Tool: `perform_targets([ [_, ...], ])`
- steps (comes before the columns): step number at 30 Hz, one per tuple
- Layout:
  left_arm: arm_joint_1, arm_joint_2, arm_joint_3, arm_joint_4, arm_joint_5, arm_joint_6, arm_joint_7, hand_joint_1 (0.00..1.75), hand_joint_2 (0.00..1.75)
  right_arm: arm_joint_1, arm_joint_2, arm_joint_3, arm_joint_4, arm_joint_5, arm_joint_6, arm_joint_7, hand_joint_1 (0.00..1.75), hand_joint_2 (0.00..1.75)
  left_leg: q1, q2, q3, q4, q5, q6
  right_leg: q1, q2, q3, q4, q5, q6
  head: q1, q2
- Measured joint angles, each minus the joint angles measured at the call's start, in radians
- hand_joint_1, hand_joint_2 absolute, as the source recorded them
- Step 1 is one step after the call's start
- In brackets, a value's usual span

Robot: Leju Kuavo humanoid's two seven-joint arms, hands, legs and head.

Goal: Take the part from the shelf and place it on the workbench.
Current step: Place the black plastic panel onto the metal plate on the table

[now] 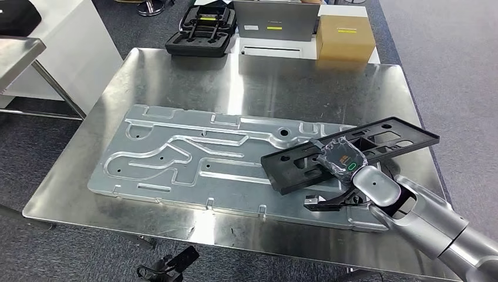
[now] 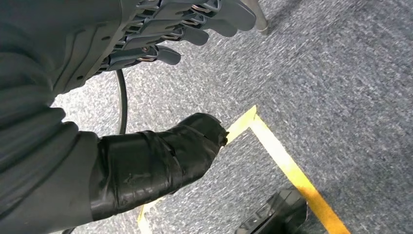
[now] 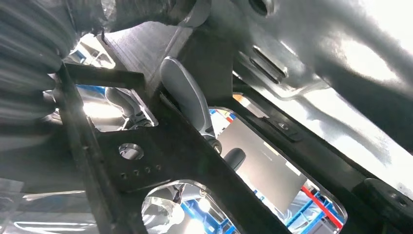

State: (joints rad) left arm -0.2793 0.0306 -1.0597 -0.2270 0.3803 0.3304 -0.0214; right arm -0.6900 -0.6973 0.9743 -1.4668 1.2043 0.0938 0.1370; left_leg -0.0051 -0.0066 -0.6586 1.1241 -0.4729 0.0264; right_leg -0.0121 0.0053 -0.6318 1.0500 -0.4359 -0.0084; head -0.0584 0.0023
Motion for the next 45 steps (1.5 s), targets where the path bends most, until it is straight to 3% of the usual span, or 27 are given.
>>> perform_targets([
  [2,-0.002,0.002,0.000,0.000,0.000,0.000,0.000,0.00,1.75,0.000,0.000,0.000,0.000,0.000,0.000,0.000,1.75,1.75,-0.007,-0.001,0.039,-0.082,0.022,0.009,0.000,0.000,-0.001,-0.001,0.002,0.005,0.001,0.000],
  [5,-0.001,0.001,0.000,0.000,-0.004,0.010,0.005,0.00,1.75,0.005,-0.003,0.000,-0.013,0.018,-0.033,0.034,1.75,1.75,-0.009,0.000,0.045,-0.102,0.032,0.015,-0.005,0.000,-0.004,-0.006,0.008,0.019,0.001,0.000],
  [6,-0.002,-0.002,0.000,0.000,-0.007,0.017,0.009,0.00,1.75,0.009,-0.007,-0.006,-0.033,0.029,-0.056,0.058,1.75,1.75,-0.007,0.001,0.047,-0.111,0.038,0.018,-0.005,0.000,-0.009,0.003,-0.003,0.023,0.002,0.000],
  [8,-0.003,-0.009,-0.001,0.000,-0.012,0.029,0.016,0.00,1.75,0.012,-0.015,-0.032,-0.088,0.046,-0.086,0.094,1.75,1.75,-0.003,0.006,0.049,-0.125,0.049,0.026,-0.005,-0.001,-0.037,0.076,-0.063,0.029,0.005,0.000],
  [10,-0.003,-0.012,-0.001,0.000,-0.014,0.034,0.019,0.00,1.75,0.011,-0.019,-0.056,-0.129,0.052,-0.091,0.103,1.75,1.75,-0.004,0.008,0.047,-0.125,0.051,0.031,-0.008,-0.001,-0.076,0.198,-0.131,0.035,0.007,0.000],
  [11,-0.003,-0.015,-0.001,0.000,-0.014,0.034,0.019,0.00,1.75,0.014,-0.021,-0.063,-0.142,0.054,-0.090,0.103,1.75,1.75,-0.003,0.009,0.046,-0.123,0.051,0.031,-0.010,-0.001,-0.086,0.239,-0.145,0.039,0.007,0.000],
  [12,-0.002,-0.017,-0.001,0.000,-0.014,0.033,0.019,0.00,1.75,0.018,-0.023,-0.068,-0.153,0.055,-0.090,0.102,1.75,1.75,-0.002,0.009,0.043,-0.120,0.052,0.031,-0.014,-0.001,-0.082,0.249,-0.139,0.043,0.008,0.000],
  [13,-0.001,-0.019,-0.001,0.000,-0.014,0.033,0.018,0.00,1.75,0.021,-0.025,-0.073,-0.163,0.056,-0.090,0.102,1.75,1.75,0.000,0.008,0.040,-0.116,0.052,0.030,-0.018,-0.002,-0.062,0.224,-0.119,0.047,0.008,0.000],
  [16,-0.003,-0.020,-0.001,0.000,-0.014,0.033,0.020,0.00,1.75,0.026,-0.028,-0.093,-0.187,0.058,-0.091,0.102,1.75,1.75,0.002,0.006,0.019,-0.092,0.051,0.018,-0.027,-0.002,0.036,0.056,-0.059,0.057,0.008,0.000],
  [18,-0.004,-0.020,-0.001,0.000,-0.014,0.032,0.026,0.00,1.75,0.030,-0.031,-0.102,-0.197,0.060,-0.092,0.102,1.75,1.75,-0.001,0.003,0.006,-0.081,0.056,0.005,-0.024,0.002,0.048,0.021,-0.055,0.049,0.008,0.000],
  [21,0.000,-0.020,-0.001,0.000,-0.014,0.030,0.033,0.00,1.75,0.037,-0.032,-0.108,-0.206,0.064,-0.092,0.102,1.75,1.75,0.002,0.001,-0.011,-0.069,0.054,-0.011,-0.022,0.002,0.031,0.019,-0.038,0.024,0.008,0.000],
  [23,0.001,-0.021,-0.001,0.000,-0.014,0.029,0.035,0.00,1.75,0.038,-0.032,-0.113,-0.212,0.064,-0.092,0.102,1.75,1.75,0.006,0.002,-0.038,-0.005,-0.008,-0.020,-0.022,-0.001,0.015,0.015,-0.022,0.006,0.007,0.000],
  [25,0.001,-0.021,-0.001,0.000,-0.014,0.029,0.035,0.00,1.75,0.039,-0.032,-0.118,-0.217,0.065,-0.092,0.102,1.75,1.75,0.007,0.002,-0.075,0.117,-0.098,-0.025,-0.017,-0.003,-0.004,0.015,-0.008,-0.002,0.005,0.000],
  [26,0.001,-0.022,-0.001,0.000,-0.014,0.029,0.035,0.00,1.75,0.040,-0.032,-0.119,-0.218,0.065,-0.092,0.102,1.75,1.75,0.007,0.002,-0.087,0.173,-0.127,-0.024,-0.014,-0.004,-0.015,0.016,0.000,-0.004,0.005,0.000],
  [27,0.001,-0.022,-0.001,0.000,-0.014,0.029,0.035,0.00,1.75,0.041,-0.032,-0.119,-0.219,0.066,-0.092,0.102,1.75,1.75,0.007,0.002,-0.086,0.205,-0.137,-0.021,-0.011,-0.004,-0.025,0.016,0.007,-0.005,0.005,0.000],
  [28,0.001,-0.023,-0.002,0.000,-0.014,0.029,0.035,0.00,1.75,0.042,-0.032,-0.119,-0.220,0.066,-0.092,0.102,1.75,1.75,0.005,0.002,-0.068,0.203,-0.128,-0.017,-0.008,-0.004,-0.034,0.016,0.015,-0.006,0.005,0.000],
  [30,-0.001,-0.023,-0.002,0.000,-0.014,0.029,0.035,0.00,1.75,0.044,-0.032,-0.120,-0.221,0.066,-0.092,0.102,1.75,1.75,-0.001,0.002,0.018,0.100,-0.080,-0.005,-0.006,-0.004,-0.050,0.016,0.028,-0.005,0.005,0.000],
  [32,-0.005,-0.022,-0.002,0.000,-0.015,0.029,0.036,0.00,1.75,0.044,-0.033,-0.123,-0.223,0.066,-0.092,0.102,1.75,1.75,-0.010,0.001,0.111,-0.036,-0.064,0.008,-0.005,-0.004,-0.059,0.015,0.039,0.001,0.006,0.000],
  [33,-0.007,-0.022,-0.002,0.000,-0.016,0.029,0.036,0.00,1.75,0.045,-0.033,-0.125,-0.224,0.066,-0.092,0.102,1.75,1.75,-0.015,0.001,0.134,-0.078,-0.066,0.013,-0.006,-0.004,-0.060,0.013,0.045,0.006,0.005,0.000],
  [36,-0.005,-0.022,-0.005,0.000,-0.034,0.030,0.036,0.00,1.75,0.047,-0.033,-0.128,-0.225,0.066,-0.092,0.098,1.75,1.75,-0.016,0.003,0.139,-0.114,-0.054,0.022,-0.009,-0.006,-0.060,0.003,0.063,0.024,0.002,0.000],
  [37,-0.005,-0.023,-0.009,0.000,-0.042,0.031,0.036,0.00,1.75,0.048,-0.034,-0.130,-0.224,0.066,-0.092,0.095,1.75,1.75,-0.014,0.004,0.140,-0.122,-0.043,0.027,-0.008,-0.005,-0.065,0.011,0.054,0.029,0.002,0.000],
  [38,-0.005,-0.024,-0.013,0.000,-0.049,0.032,0.036,0.00,1.75,0.048,-0.034,-0.131,-0.224,0.066,-0.092,0.092,1.75,1.75,-0.011,0.007,0.138,-0.130,-0.031,0.033,-0.007,-0.005,-0.076,0.039,0.031,0.032,0.004,0.000],
  [40,-0.005,-0.025,-0.018,0.000,-0.055,0.034,0.036,0.00,1.75,0.050,-0.034,-0.133,-0.223,0.066,-0.092,0.089,1.75,1.75,-0.009,0.009,0.128,-0.133,-0.016,0.041,-0.007,-0.004,-0.117,0.149,-0.043,0.037,0.006,0.000],
  [42,-0.003,-0.026,-0.021,0.000,-0.056,0.034,0.035,0.00,1.75,0.054,-0.034,-0.133,-0.221,0.066,-0.092,0.087,1.75,1.75,-0.009,0.010,0.113,-0.127,-0.010,0.042,-0.009,-0.004,-0.148,0.254,-0.091,0.042,0.007,0.000],
  [43,-0.001,-0.027,-0.022,0.000,-0.056,0.034,0.035,0.00,1.75,0.056,-0.034,-0.133,-0.220,0.066,-0.092,0.086,1.75,1.75,-0.008,0.010,0.107,-0.121,-0.009,0.041,-0.011,-0.004,-0.143,0.263,-0.090,0.044,0.007,0.000],
  [45,0.000,-0.028,-0.024,0.000,-0.056,0.034,0.034,0.00,1.75,0.057,-0.034,-0.134,-0.219,0.066,-0.092,0.086,1.75,1.75,-0.004,0.010,0.095,-0.106,-0.012,0.036,-0.016,-0.006,-0.081,0.177,-0.047,0.049,0.007,0.000],
])
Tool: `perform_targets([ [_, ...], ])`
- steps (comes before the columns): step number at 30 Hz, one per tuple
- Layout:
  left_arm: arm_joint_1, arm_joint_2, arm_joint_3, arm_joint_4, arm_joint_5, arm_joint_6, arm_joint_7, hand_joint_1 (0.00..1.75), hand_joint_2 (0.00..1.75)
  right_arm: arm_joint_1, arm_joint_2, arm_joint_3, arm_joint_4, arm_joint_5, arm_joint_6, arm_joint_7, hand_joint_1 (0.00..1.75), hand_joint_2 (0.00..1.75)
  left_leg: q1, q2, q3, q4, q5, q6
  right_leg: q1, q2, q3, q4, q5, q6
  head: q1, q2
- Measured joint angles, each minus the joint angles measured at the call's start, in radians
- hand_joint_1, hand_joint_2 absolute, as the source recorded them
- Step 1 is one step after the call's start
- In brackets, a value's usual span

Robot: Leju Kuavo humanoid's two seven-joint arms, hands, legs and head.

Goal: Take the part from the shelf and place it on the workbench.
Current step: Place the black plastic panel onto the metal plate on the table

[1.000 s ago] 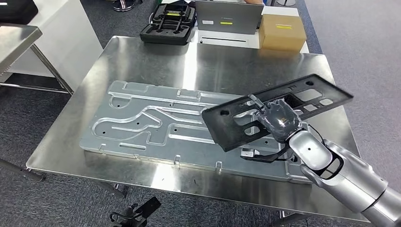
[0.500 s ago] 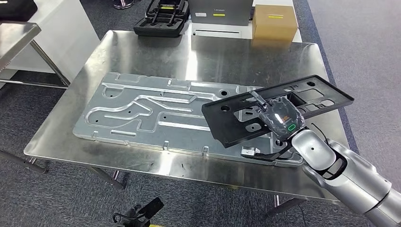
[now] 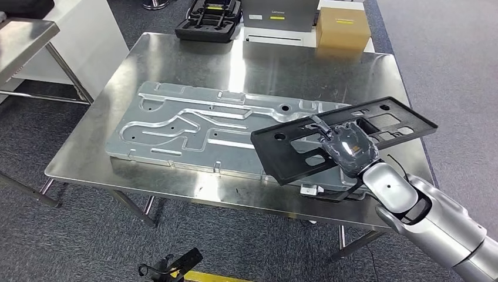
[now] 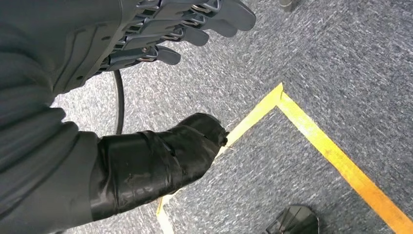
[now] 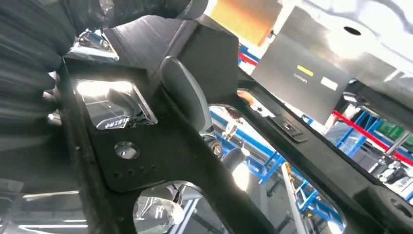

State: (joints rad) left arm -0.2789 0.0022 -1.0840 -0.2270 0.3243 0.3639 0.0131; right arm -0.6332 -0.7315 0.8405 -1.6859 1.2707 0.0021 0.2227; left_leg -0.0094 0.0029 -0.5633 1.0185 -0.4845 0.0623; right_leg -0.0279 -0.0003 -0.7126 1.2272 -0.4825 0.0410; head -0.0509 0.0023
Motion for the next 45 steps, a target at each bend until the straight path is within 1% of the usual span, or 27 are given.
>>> perform_targets([
  [2,-0.001,0.000,-0.001,0.000,0.000,0.000,0.000,0.00,1.75,-0.001,0.000,-0.002,0.000,0.000,0.000,0.000,1.75,1.75,-0.001,-0.001,-0.015,0.021,-0.007,-0.010,-0.001,0.000,0.064,-0.111,0.027,-0.001,0.001,0.000],
  [3,-0.002,0.000,-0.002,0.000,0.000,0.000,0.000,0.00,1.75,-0.001,0.000,-0.003,0.000,0.000,-0.001,0.000,1.75,1.75,-0.002,-0.002,-0.022,0.029,-0.009,-0.015,0.000,0.001,0.076,-0.138,0.028,-0.005,0.001,0.000],
  [6,-0.001,0.000,-0.006,0.000,0.000,0.001,0.000,0.00,1.75,0.002,0.000,-0.004,0.001,0.001,-0.001,0.000,1.75,1.75,-0.004,-0.003,-0.034,0.036,-0.008,-0.027,0.003,0.002,0.070,-0.147,0.029,-0.025,-0.001,0.000],
  [8,-0.001,0.000,-0.009,0.000,0.000,0.001,0.000,0.00,1.75,0.001,0.000,-0.004,0.001,0.001,-0.001,0.000,1.75,1.75,-0.002,-0.003,-0.048,0.066,-0.031,-0.037,0.001,0.001,0.068,-0.151,0.034,-0.036,-0.003,0.000],
  [9,-0.002,0.000,-0.009,0.000,0.000,0.001,0.000,0.00,1.75,0.001,0.000,-0.005,0.001,0.001,-0.001,0.000,1.75,1.75,0.000,-0.003,-0.066,0.106,-0.056,-0.042,0.000,0.001,0.068,-0.153,0.036,-0.041,-0.004,0.000],
  [11,-0.001,0.000,-0.010,0.000,0.000,0.001,0.000,0.00,1.75,0.001,0.000,-0.005,0.001,0.001,-0.001,0.000,1.75,1.75,0.004,-0.003,-0.121,0.228,-0.112,-0.050,0.002,0.000,0.066,-0.153,0.038,-0.045,-0.006,0.000],
  [12,0.000,-0.001,-0.012,0.000,0.000,0.001,0.000,0.00,1.75,0.001,0.000,-0.005,0.001,0.001,-0.001,0.000,1.75,1.75,0.005,-0.003,-0.144,0.277,-0.126,-0.051,0.003,0.000,0.065,-0.153,0.038,-0.045,-0.006,0.000],
  [13,0.002,-0.001,-0.013,0.000,0.000,0.001,0.000,0.00,1.75,0.001,0.000,-0.005,0.001,0.001,-0.001,0.000,1.31,1.31,0.005,-0.003,-0.154,0.297,-0.123,-0.051,0.004,0.000,0.065,-0.153,0.039,-0.046,-0.006,0.000],
  [14,0.002,-0.001,-0.014,0.000,0.000,0.000,-0.001,0.00,1.75,0.002,0.000,-0.005,0.001,0.001,-0.001,0.000,0.87,0.87,0.006,-0.003,-0.146,0.279,-0.101,-0.049,0.005,0.000,0.065,-0.153,0.039,-0.046,-0.006,0.000],
  [16,0.001,-0.001,-0.014,0.000,0.000,-0.001,-0.003,0.00,1.75,0.001,0.000,-0.005,0.001,0.001,-0.001,0.000,0.00,0.00,0.004,-0.004,-0.090,0.159,-0.035,-0.038,0.006,0.001,0.067,-0.153,0.040,-0.046,-0.006,0.000],
  [18,-0.001,0.000,-0.015,0.000,0.000,-0.001,-0.005,0.00,1.75,0.001,0.000,-0.007,0.001,0.002,-0.001,-0.001,0.00,0.00,-0.001,-0.005,-0.041,0.057,-0.003,-0.029,0.007,0.002,0.066,-0.154,0.043,-0.041,-0.006,0.000],
  [20,-0.002,0.000,-0.016,0.000,0.000,-0.001,-0.005,0.00,0.87,0.002,0.000,-0.007,0.001,0.002,-0.002,-0.002,0.00,0.00,-0.008,-0.007,-0.031,0.030,-0.001,-0.023,0.006,0.002,0.063,-0.159,0.050,-0.030,-0.006,0.000],
  [22,-0.001,0.000,-0.017,0.000,0.001,0.000,-0.005,0.00,0.00,0.003,0.000,-0.008,0.002,0.002,-0.002,-0.003,0.00,0.00,-0.005,-0.007,-0.026,0.013,0.010,-0.017,0.005,0.002,0.061,-0.162,0.052,-0.020,-0.005,0.000],
  [24,-0.002,0.000,-0.017,0.000,0.001,0.002,-0.005,0.00,0.00,0.001,0.000,-0.010,0.002,0.002,-0.002,-0.004,0.00,0.00,0.001,-0.004,-0.020,-0.008,0.025,-0.008,0.008,0.001,0.041,-0.117,0.018,-0.014,-0.002,0.000],
  [26,-0.002,0.001,-0.017,0.000,0.003,0.003,-0.006,0.00,0.00,0.001,0.000,-0.011,0.002,0.002,-0.002,-0.004,0.00,0.00,0.001,-0.003,-0.020,-0.014,0.030,-0.003,0.008,0.001,-0.005,-0.004,-0.046,-0.010,0.001,0.000],
  [27,0.000,0.001,-0.017,0.000,0.005,0.003,-0.006,0.00,0.00,0.004,0.000,-0.011,0.002,0.002,-0.002,-0.004,0.00,0.00,0.001,-0.003,-0.021,-0.014,0.031,-0.002,0.007,0.001,-0.026,0.050,-0.068,-0.008,0.001,0.000],
  [28,0.001,0.001,-0.017,0.000,0.006,0.003,-0.006,0.00,0.00,0.007,0.000,-0.011,0.003,0.002,-0.002,-0.006,0.00,0.00,0.001,-0.003,-0.023,-0.013,0.031,-0.002,0.006,0.001,-0.035,0.077,-0.073,-0.006,0.001,0.000],
  [29,0.002,0.001,-0.017,0.000,0.007,0.003,-0.006,0.00,0.00,0.008,0.000,-0.011,0.004,0.003,-0.002,-0.007,0.00,0.00,0.002,-0.003,-0.024,-0.011,0.031,-0.002,0.005,0.001,-0.026,0.070,-0.060,-0.005,0.001,0.000],
  [31,0.002,0.002,-0.017,0.000,0.007,0.003,-0.006,0.00,0.00,0.007,0.000,-0.011,0.006,0.003,-0.004,-0.009,0.00,0.00,0.003,-0.004,-0.025,-0.002,0.027,-0.006,0.000,-0.001,0.032,-0.033,-0.005,-0.002,0.002,0.000],
  [33,-0.002,0.003,-0.017,0.000,0.005,0.004,-0.008,0.00,0.87,0.004,0.001,-0.011,0.009,0.004,-0.005,-0.010,0.00,0.00,0.000,-0.006,-0.033,0.011,0.021,-0.016,0.000,-0.001,0.087,-0.134,0.024,-0.004,0.001,0.000],
  [35,-0.002,0.003,-0.018,0.000,0.001,0.005,-0.012,0.00,1.75,0.006,0.001,-0.011,0.010,0.004,-0.007,-0.011,0.00,0.00,-0.002,-0.007,-0.043,0.020,0.021,-0.025,0.003,0.001,0.097,-0.163,0.022,-0.013,0.000,0.000],
  [37,-0.001,0.004,-0.018,0.000,-0.001,0.006,-0.016,0.00,0.87,0.011,0.001,-0.011,0.010,0.003,-0.009,-0.010,0.00,0.00,0.000,-0.007,-0.050,0.026,0.019,-0.033,0.003,0.003,0.094,-0.168,0.026,-0.026,0.000,0.000],
  [39,0.000,0.005,-0.018,0.000,-0.001,0.009,-0.017,0.00,0.00,0.012,0.000,-0.012,0.010,0.003,-0.010,-0.007,0.00,0.00,0.003,-0.006,-0.070,0.069,-0.014,-0.042,0.001,0.002,0.093,-0.172,0.031,-0.036,-0.002,0.000],
  [42,0.002,0.005,-0.018,0.000,-0.001,0.013,-0.018,0.00,0.00,0.016,0.000,-0.013,0.010,0.002,-0.010,-0.003,0.00,0.00,0.008,-0.006,-0.145,0.239,-0.094,-0.055,0.002,0.001,0.092,-0.173,0.033,-0.042,-0.005,0.000],
  [43,0.004,0.005,-0.018,0.000,0.000,0.013,-0.019,0.00,0.00,0.018,0.000,-0.013,0.010,0.002,-0.010,-0.003,0.00,0.00,0.009,-0.006,-0.163,0.277,-0.101,-0.056,0.002,0.001,0.092,-0.173,0.033,-0.042,-0.005,0.000],
  [44,0.006,0.005,-0.018,0.000,0.002,0.014,-0.021,0.00,0.00,0.019,0.000,-0.013,0.011,0.002,-0.010,-0.003,0.00,0.00,0.010,-0.006,-0.166,0.282,-0.091,-0.055,0.003,0.002,0.092,-0.173,0.033,-0.042,-0.005,0.000],
  [45,0.007,0.005,-0.018,0.000,0.004,0.015,-0.023,0.00,0.00,0.020,0.000,-0.013,0.011,0.001,-0.011,-0.002,0.00,0.00,0.010,-0.006,-0.151,0.249,-0.064,-0.053,0.003,0.003,0.093,-0.173,0.033,-0.042,-0.005,0.000],
])
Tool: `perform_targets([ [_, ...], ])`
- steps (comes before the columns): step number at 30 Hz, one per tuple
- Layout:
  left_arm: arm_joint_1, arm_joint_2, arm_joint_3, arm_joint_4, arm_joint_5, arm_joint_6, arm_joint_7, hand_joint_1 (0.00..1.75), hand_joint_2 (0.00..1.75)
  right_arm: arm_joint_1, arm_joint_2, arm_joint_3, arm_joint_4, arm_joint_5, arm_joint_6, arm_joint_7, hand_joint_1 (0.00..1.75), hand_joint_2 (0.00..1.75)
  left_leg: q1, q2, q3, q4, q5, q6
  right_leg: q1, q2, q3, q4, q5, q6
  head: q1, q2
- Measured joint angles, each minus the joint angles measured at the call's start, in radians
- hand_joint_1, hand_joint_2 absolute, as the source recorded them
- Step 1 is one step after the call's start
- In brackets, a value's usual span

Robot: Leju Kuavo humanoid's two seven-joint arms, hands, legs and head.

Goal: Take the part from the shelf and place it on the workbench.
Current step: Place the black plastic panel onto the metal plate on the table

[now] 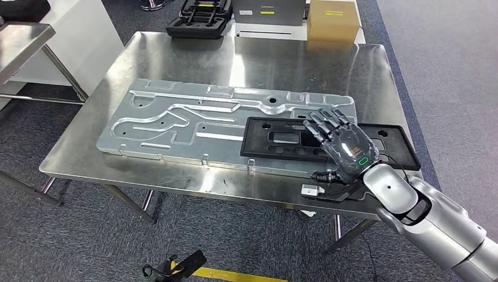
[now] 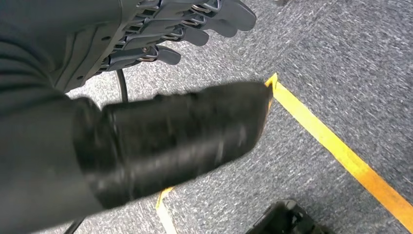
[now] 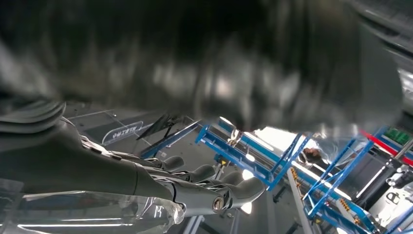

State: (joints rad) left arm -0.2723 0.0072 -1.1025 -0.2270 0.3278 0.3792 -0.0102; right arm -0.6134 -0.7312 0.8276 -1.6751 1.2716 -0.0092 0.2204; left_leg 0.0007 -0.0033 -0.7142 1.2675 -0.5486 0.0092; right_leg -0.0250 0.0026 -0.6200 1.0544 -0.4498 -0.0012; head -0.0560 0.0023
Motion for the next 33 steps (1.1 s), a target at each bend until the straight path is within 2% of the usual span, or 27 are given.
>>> perform_targets([
  [2,-0.001,0.000,0.000,0.000,0.003,0.003,-0.003,0.00,0.00,0.000,0.000,-0.001,0.000,-0.001,-0.003,0.001,0.00,0.00,0.000,-0.001,0.058,-0.123,0.063,0.008,0.000,0.001,0.001,-0.001,0.000,0.001,0.000,0.000],
  [3,-0.002,0.001,0.000,0.000,0.004,0.004,-0.004,0.00,0.00,0.000,0.000,-0.002,0.001,-0.002,-0.006,0.001,0.00,0.00,-0.002,-0.001,0.084,-0.179,0.082,0.012,0.001,0.002,0.000,-0.001,0.002,0.003,0.000,0.000],
  [4,-0.003,0.001,0.000,0.000,0.004,0.005,-0.006,0.00,0.00,0.000,0.000,-0.002,0.001,-0.002,-0.010,0.002,0.00,0.00,-0.005,-0.002,0.099,-0.213,0.089,0.016,0.001,0.002,-0.002,-0.003,0.004,0.007,0.000,0.000],
  [6,-0.003,0.001,0.000,0.000,0.007,0.006,-0.011,0.00,0.00,0.002,0.000,-0.003,0.001,-0.003,-0.021,0.006,0.00,0.00,-0.010,-0.004,0.104,-0.231,0.087,0.020,0.001,0.002,-0.005,-0.007,0.010,0.019,0.001,0.000],
  [8,0.000,0.001,0.000,0.000,0.013,0.005,-0.014,0.00,0.00,0.008,0.000,-0.006,-0.001,-0.005,-0.039,0.013,0.00,0.00,-0.007,-0.003,0.107,-0.241,0.095,0.029,-0.001,0.002,-0.004,-0.008,0.007,0.028,0.002,0.000],
  [9,0.001,0.001,0.000,0.000,0.015,0.004,-0.014,0.00,0.00,0.011,0.000,-0.010,-0.005,-0.005,-0.052,0.018,0.00,0.00,-0.005,-0.002,0.110,-0.247,0.101,0.034,-0.001,0.001,-0.009,0.007,-0.008,0.031,0.002,0.000],
  [10,0.000,0.001,0.000,0.000,0.017,0.002,-0.014,0.00,0.00,0.015,0.000,-0.016,-0.011,-0.004,-0.064,0.023,0.00,0.00,-0.004,-0.002,0.111,-0.251,0.106,0.039,-0.001,0.001,-0.021,0.042,-0.036,0.032,0.004,0.000],
  [12,0.001,0.001,0.000,0.000,0.017,-0.004,-0.014,0.00,0.00,0.025,0.000,-0.029,-0.030,0.000,-0.084,0.033,0.00,0.00,-0.006,-0.001,0.108,-0.250,0.110,0.045,0.001,0.001,-0.067,0.163,-0.109,0.032,0.004,0.000],
  [13,0.002,0.001,0.000,0.000,0.016,-0.008,-0.014,0.00,0.00,0.031,0.000,-0.034,-0.040,0.003,-0.089,0.037,0.00,0.00,-0.008,-0.001,0.105,-0.248,0.111,0.047,0.001,0.001,-0.090,0.222,-0.136,0.032,0.004,0.000],
  [14,0.004,0.001,0.000,0.000,0.016,-0.010,-0.014,0.00,0.00,0.038,0.000,-0.039,-0.050,0.004,-0.091,0.039,0.00,0.00,-0.009,-0.001,0.102,-0.245,0.111,0.047,0.002,0.001,-0.100,0.255,-0.144,0.032,0.004,0.000],
  [15,0.005,0.000,0.000,0.000,0.015,-0.012,-0.014,0.00,0.00,0.044,0.000,-0.043,-0.059,0.006,-0.093,0.039,0.00,0.00,-0.010,-0.001,0.098,-0.241,0.112,0.048,0.003,0.001,-0.097,0.257,-0.137,0.032,0.004,0.000],
  [16,0.006,0.000,0.000,0.000,0.015,-0.013,-0.014,0.00,0.00,0.048,0.000,-0.048,-0.067,0.008,-0.096,0.040,0.00,0.00,-0.010,-0.001,0.094,-0.237,0.112,0.047,0.003,0.001,-0.075,0.224,-0.114,0.031,0.004,0.000],
  [17,0.006,0.000,0.000,0.000,0.015,-0.014,-0.013,0.00,0.00,0.051,0.000,-0.054,-0.076,0.012,-0.101,0.041,0.00,0.00,-0.010,-0.001,0.089,-0.231,0.112,0.047,0.004,0.000,-0.037,0.159,-0.083,0.029,0.004,0.000],
  [19,0.005,0.001,0.000,0.000,0.015,-0.016,-0.011,0.00,0.00,0.054,0.000,-0.069,-0.098,0.026,-0.114,0.042,0.00,0.00,-0.013,-0.002,0.078,-0.218,0.113,0.044,0.006,0.001,0.021,0.046,-0.045,0.025,0.004,0.000],
  [20,0.005,0.001,0.000,0.000,0.015,-0.017,-0.010,0.00,0.00,0.057,0.000,-0.078,-0.112,0.034,-0.119,0.042,0.00,0.00,-0.014,-0.002,0.073,-0.214,0.115,0.040,0.009,0.001,0.033,0.017,-0.037,0.023,0.003,0.000],
  [23,0.007,0.002,0.000,0.000,0.018,-0.020,-0.008,0.00,0.00,0.070,0.000,-0.100,-0.160,0.060,-0.118,0.041,0.00,0.00,-0.015,-0.003,0.062,-0.214,0.128,0.025,0.012,0.001,0.022,0.010,-0.021,0.007,0.003,0.000],
  [24,0.008,0.002,0.000,0.000,0.019,-0.021,-0.008,0.00,0.00,0.073,0.000,-0.105,-0.176,0.069,-0.113,0.040,0.00,0.00,-0.014,-0.003,0.056,-0.208,0.119,0.019,0.011,0.000,0.017,0.007,-0.013,0.001,0.003,0.000],
  [25,0.009,0.003,0.000,0.001,0.020,-0.021,-0.008,0.00,0.00,0.075,0.000,-0.110,-0.191,0.077,-0.106,0.039,0.00,0.00,-0.013,-0.003,0.046,-0.186,0.094,0.013,0.008,-0.002,0.010,0.005,-0.004,-0.005,0.002,0.000],
  [26,0.009,0.004,0.000,0.001,0.021,-0.021,-0.008,0.00,0.00,0.077,0.000,-0.115,-0.205,0.085,-0.101,0.039,0.00,0.00,-0.010,-0.003,0.032,-0.145,0.052,0.007,0.007,-0.003,0.000,0.003,0.006,-0.010,0.001,0.000],
  [28,0.010,0.004,0.000,0.001,0.024,-0.021,-0.008,0.00,0.00,0.083,0.000,-0.128,-0.234,0.095,-0.097,0.041,0.00,0.00,-0.004,-0.002,0.002,-0.029,-0.042,-0.002,0.007,-0.005,-0.025,0.002,0.025,-0.016,-0.001,0.000],
  [29,0.011,0.003,0.000,0.001,0.025,-0.021,-0.008,0.00,0.00,0.089,0.000,-0.134,-0.246,0.098,-0.101,0.046,0.00,0.00,-0.002,-0.002,-0.001,0.014,-0.070,-0.004,0.008,-0.005,-0.037,0.003,0.034,-0.016,-0.001,0.000],
  [30,0.013,0.003,0.000,0.001,0.026,-0.021,-0.009,0.00,0.00,0.099,0.000,-0.141,-0.258,0.099,-0.109,0.052,0.00,0.00,-0.002,-0.002,0.011,0.027,-0.078,-0.003,0.008,-0.006,-0.049,0.003,0.043,-0.016,-0.001,0.000],
  [31,0.015,0.002,0.000,0.001,0.028,-0.021,-0.009,0.00,0.00,0.112,0.000,-0.150,-0.269,0.099,-0.125,0.060,0.00,0.00,-0.002,-0.002,0.044,0.001,-0.070,-0.001,0.008,-0.006,-0.061,0.003,0.053,-0.015,-0.001,0.000],
  [33,0.016,0.002,0.000,0.001,0.032,-0.019,-0.009,0.00,0.00,0.145,0.000,-0.173,-0.293,0.091,-0.170,0.075,0.00,0.00,-0.004,-0.002,0.149,-0.136,-0.037,0.006,0.008,-0.006,-0.080,0.003,0.072,-0.012,-0.001,0.000],
])
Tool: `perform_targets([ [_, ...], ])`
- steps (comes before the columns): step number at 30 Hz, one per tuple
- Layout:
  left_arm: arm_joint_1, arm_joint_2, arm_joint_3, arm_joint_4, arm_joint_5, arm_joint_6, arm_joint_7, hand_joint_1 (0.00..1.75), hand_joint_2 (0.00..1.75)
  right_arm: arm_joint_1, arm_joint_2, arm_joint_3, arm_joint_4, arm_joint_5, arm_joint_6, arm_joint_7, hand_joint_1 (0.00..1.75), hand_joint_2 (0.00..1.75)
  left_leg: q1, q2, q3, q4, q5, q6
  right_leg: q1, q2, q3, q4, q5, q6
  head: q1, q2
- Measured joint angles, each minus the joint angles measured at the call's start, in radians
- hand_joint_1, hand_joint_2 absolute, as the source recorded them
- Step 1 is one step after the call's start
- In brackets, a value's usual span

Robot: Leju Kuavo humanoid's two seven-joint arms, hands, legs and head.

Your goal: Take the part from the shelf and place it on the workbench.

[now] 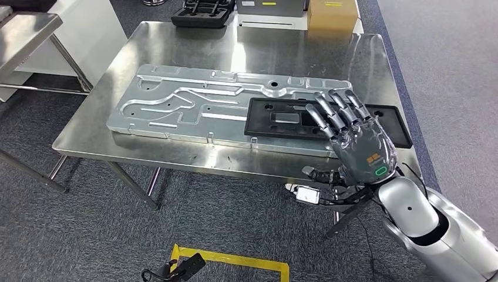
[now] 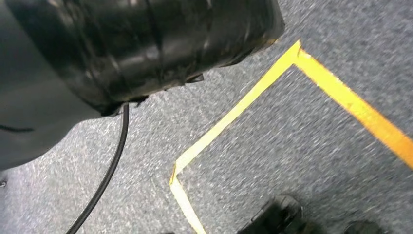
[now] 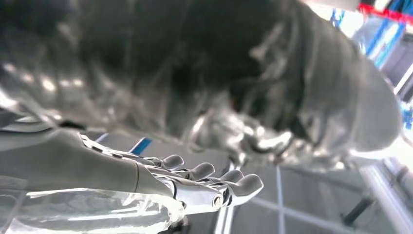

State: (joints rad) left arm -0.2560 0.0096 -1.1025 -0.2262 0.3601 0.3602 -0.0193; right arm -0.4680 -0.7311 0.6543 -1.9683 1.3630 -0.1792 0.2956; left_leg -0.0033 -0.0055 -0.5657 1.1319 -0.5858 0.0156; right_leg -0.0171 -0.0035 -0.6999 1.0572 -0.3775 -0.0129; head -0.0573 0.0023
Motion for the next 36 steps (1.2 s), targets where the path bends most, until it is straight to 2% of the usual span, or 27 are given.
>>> perform_targets([
  [1,0.000,0.000,0.000,0.000,0.002,0.002,-0.001,0.00,0.00,0.018,0.001,-0.014,-0.012,-0.013,-0.035,0.006,0.00,0.00,-0.003,0.000,0.042,-0.064,0.014,0.005,0.000,0.000,-0.005,-0.002,0.010,0.004,0.000,0.000],
  [2,-0.001,0.000,0.000,0.000,0.005,0.004,-0.002,0.00,0.00,0.038,0.004,-0.030,-0.024,-0.034,-0.077,0.011,0.00,0.00,-0.007,-0.001,0.066,-0.105,0.023,0.011,-0.001,-0.001,-0.008,-0.006,0.019,0.010,0.000,0.000],
  [5,0.004,-0.001,0.000,0.000,0.013,0.009,-0.008,0.00,0.00,0.113,0.029,-0.082,-0.050,-0.122,-0.220,0.013,0.00,0.00,-0.014,-0.002,0.063,-0.127,0.051,0.027,-0.002,-0.002,-0.006,-0.024,0.049,0.029,0.002,0.000],
  [6,0.008,-0.002,0.000,0.000,0.018,0.012,-0.011,0.00,0.00,0.142,0.040,-0.100,-0.055,-0.150,-0.264,0.008,0.00,0.00,-0.012,0.000,0.059,-0.136,0.067,0.033,0.000,-0.001,-0.010,-0.020,0.044,0.034,0.002,0.000],
  [7,0.012,-0.004,0.001,0.000,0.023,0.017,-0.015,0.00,0.00,0.170,0.051,-0.120,-0.061,-0.176,-0.307,0.001,0.00,0.00,-0.010,0.002,0.054,-0.145,0.085,0.039,0.002,0.001,-0.017,-0.004,0.019,0.038,0.004,0.000],
  [8,0.014,-0.006,0.001,0.000,0.029,0.024,-0.020,0.00,0.00,0.198,0.064,-0.140,-0.065,-0.200,-0.352,-0.009,0.00,0.00,-0.008,0.004,0.046,-0.153,0.103,0.045,0.004,0.002,-0.027,0.031,-0.027,0.040,0.007,0.000],
  [10,0.020,-0.009,0.003,0.000,0.041,0.037,-0.027,0.00,0.00,0.258,0.097,-0.176,-0.072,-0.246,-0.441,-0.029,0.00,0.00,-0.009,0.006,0.019,-0.156,0.130,0.052,0.003,0.003,-0.043,0.142,-0.139,0.041,0.011,0.000],
  [11,0.024,-0.011,0.004,0.000,0.045,0.041,-0.030,0.00,0.00,0.286,0.116,-0.189,-0.074,-0.262,-0.475,-0.037,0.00,0.00,-0.010,0.007,0.002,-0.154,0.142,0.052,0.002,0.003,-0.043,0.195,-0.169,0.042,0.011,0.000],
  [12,0.029,-0.012,0.005,0.000,0.048,0.044,-0.032,0.00,0.00,0.309,0.133,-0.199,-0.075,-0.272,-0.496,-0.043,0.00,0.00,-0.011,0.007,-0.016,-0.150,0.153,0.051,0.000,0.003,-0.033,0.230,-0.173,0.043,0.011,0.000],
  [13,0.034,-0.012,0.008,0.000,0.048,0.045,-0.033,0.00,0.00,0.326,0.147,-0.207,-0.076,-0.276,-0.505,-0.047,0.00,0.00,-0.011,0.008,-0.035,-0.145,0.163,0.049,-0.004,0.003,-0.013,0.236,-0.155,0.046,0.011,0.000],
  [15,0.038,-0.012,0.013,0.000,0.050,0.045,-0.035,0.00,0.00,0.346,0.167,-0.221,-0.077,-0.279,-0.508,-0.052,0.00,0.00,-0.010,0.010,-0.076,-0.126,0.180,0.042,-0.013,0.003,0.070,0.162,-0.120,0.052,0.011,0.000],
  [17,0.038,-0.012,0.018,0.000,0.051,0.047,-0.036,0.00,0.00,0.357,0.182,-0.234,-0.081,-0.280,-0.508,-0.054,0.00,0.00,-0.011,0.010,-0.108,-0.103,0.193,0.031,-0.012,0.004,0.161,0.040,-0.142,0.052,0.010,0.000],
  [18,0.039,-0.012,0.020,0.000,0.051,0.048,-0.036,0.00,0.00,0.361,0.188,-0.239,-0.084,-0.281,-0.508,-0.054,0.00,0.00,-0.011,0.010,-0.116,-0.095,0.199,0.025,-0.010,0.006,0.185,0.000,-0.159,0.048,0.010,0.000],
  [19,0.040,-0.012,0.021,0.000,0.052,0.050,-0.036,0.00,0.00,0.364,0.194,-0.244,-0.086,-0.281,-0.508,-0.055,0.00,0.00,-0.010,0.009,-0.121,-0.093,0.207,0.020,-0.004,0.006,0.190,-0.015,-0.163,0.039,0.009,0.000],
  [21,0.044,-0.013,0.022,0.000,0.053,0.051,-0.036,0.00,0.00,0.369,0.203,-0.252,-0.087,-0.282,-0.508,-0.055,0.00,0.00,-0.005,0.007,-0.128,-0.092,0.217,0.009,-0.002,0.004,0.172,-0.015,-0.146,0.021,0.010,0.000],
  [22,0.047,-0.013,0.022,0.000,0.053,0.051,-0.036,0.00,0.00,0.371,0.207,-0.255,-0.088,-0.282,-0.508,-0.055,0.00,0.00,-0.002,0.007,-0.137,-0.081,0.198,0.004,-0.001,0.002,0.160,-0.016,-0.134,0.011,0.009,0.000],
  [23,0.048,-0.014,0.023,0.000,0.054,0.051,-0.036,0.00,0.00,0.372,0.210,-0.257,-0.088,-0.282,-0.508,-0.055,0.00,0.00,0.000,0.006,-0.148,-0.052,0.157,-0.002,-0.002,0.001,0.146,-0.017,-0.121,0.003,0.008,0.000],
  [25,0.049,-0.015,0.024,0.000,0.054,0.051,-0.036,0.00,0.00,0.373,0.216,-0.261,-0.090,-0.282,-0.508,-0.055,0.00,0.00,0.003,0.006,-0.172,0.047,0.045,-0.011,-0.001,0.000,0.116,-0.017,-0.095,-0.007,0.005,0.000],
  [26,0.049,-0.016,0.025,0.000,0.054,0.051,-0.036,0.00,0.00,0.374,0.219,-0.264,-0.090,-0.282,-0.508,-0.055,0.00,0.00,0.003,0.006,-0.178,0.106,0.006,-0.013,0.001,0.000,0.100,-0.017,-0.082,-0.009,0.004,0.000],
  [27,0.049,-0.016,0.026,0.000,0.054,0.051,-0.036,0.00,0.00,0.375,0.221,-0.267,-0.090,-0.282,-0.508,-0.055,0.00,0.00,0.004,0.006,-0.176,0.153,-0.006,-0.012,0.002,0.000,0.083,-0.016,-0.068,-0.009,0.004,0.000],
  [28,0.049,-0.017,0.027,0.000,0.054,0.051,-0.036,0.00,0.00,0.377,0.224,-0.269,-0.090,-0.282,-0.508,-0.055,0.00,0.00,0.003,0.006,-0.161,0.178,0.004,-0.010,0.004,0.000,0.063,-0.015,-0.053,-0.009,0.004,0.000],
  [29,0.049,-0.017,0.027,0.000,0.054,0.051,-0.036,0.00,0.00,0.378,0.227,-0.271,-0.090,-0.282,-0.508,-0.055,0.00,0.00,0.003,0.006,-0.132,0.171,0.031,-0.007,0.004,0.000,0.044,-0.015,-0.039,-0.009,0.004,0.000],
  [30,0.048,-0.017,0.027,0.000,0.054,0.051,-0.036,0.00,0.00,0.380,0.229,-0.273,-0.090,-0.282,-0.508,-0.055,0.00,0.00,0.001,0.005,-0.084,0.130,0.057,-0.002,0.005,0.000,0.027,-0.014,-0.024,-0.007,0.004,0.000],
  [31,0.046,-0.017,0.027,0.000,0.054,0.052,-0.036,0.00,0.00,0.382,0.231,-0.276,-0.091,-0.285,-0.508,-0.057,0.00,0.00,-0.003,0.005,-0.021,0.061,0.063,0.004,0.004,0.000,0.014,-0.014,-0.012,-0.004,0.004,0.000],
  [33,0.040,-0.016,0.029,0.000,0.059,0.054,-0.040,0.00,0.00,0.388,0.242,-0.285,-0.095,-0.314,-0.509,-0.089,0.00,0.00,-0.012,0.005,0.089,-0.090,0.033,0.016,0.003,-0.002,0.003,-0.017,0.011,0.005,0.005,0.000],
  [34,0.038,-0.016,0.032,0.000,0.063,0.055,-0.045,0.00,0.00,0.396,0.256,-0.294,-0.097,-0.345,-0.509,-0.125,0.00,0.00,-0.016,0.004,0.116,-0.135,0.018,0.022,0.001,-0.005,0.004,-0.022,0.022,0.010,0.004,0.000],
  [36,0.044,-0.015,0.041,0.000,0.078,0.057,-0.060,0.00,0.00,0.430,0.307,-0.321,-0.098,-0.428,-0.509,-0.229,0.00,0.00,-0.016,0.004,0.121,-0.163,0.028,0.031,-0.001,-0.009,0.008,-0.035,0.043,0.021,0.004,0.000],
])
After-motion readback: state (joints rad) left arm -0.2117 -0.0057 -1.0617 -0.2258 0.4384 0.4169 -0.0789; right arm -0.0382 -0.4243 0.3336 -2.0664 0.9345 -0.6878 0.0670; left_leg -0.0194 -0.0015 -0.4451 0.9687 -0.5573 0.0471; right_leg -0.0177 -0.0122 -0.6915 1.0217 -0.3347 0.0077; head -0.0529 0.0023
